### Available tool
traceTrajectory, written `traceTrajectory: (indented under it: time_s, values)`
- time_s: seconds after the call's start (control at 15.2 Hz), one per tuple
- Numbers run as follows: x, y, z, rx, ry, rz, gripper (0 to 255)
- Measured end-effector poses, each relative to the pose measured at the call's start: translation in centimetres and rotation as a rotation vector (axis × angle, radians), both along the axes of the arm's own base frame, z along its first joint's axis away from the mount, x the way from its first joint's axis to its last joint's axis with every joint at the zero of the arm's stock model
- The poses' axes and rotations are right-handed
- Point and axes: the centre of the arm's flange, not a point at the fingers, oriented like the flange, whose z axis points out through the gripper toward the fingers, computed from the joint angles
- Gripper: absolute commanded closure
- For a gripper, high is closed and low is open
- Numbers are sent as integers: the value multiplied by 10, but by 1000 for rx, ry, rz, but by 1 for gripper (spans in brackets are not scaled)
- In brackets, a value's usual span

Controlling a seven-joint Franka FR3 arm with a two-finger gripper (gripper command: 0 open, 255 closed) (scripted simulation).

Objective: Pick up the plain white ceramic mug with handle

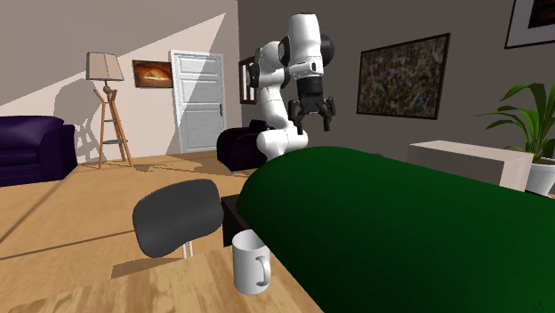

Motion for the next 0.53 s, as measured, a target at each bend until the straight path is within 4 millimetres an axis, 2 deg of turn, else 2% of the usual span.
traceTrajectory:
  time_s: [0.53]
  values:
    - [55,-76,-50,-21,30,78,0]
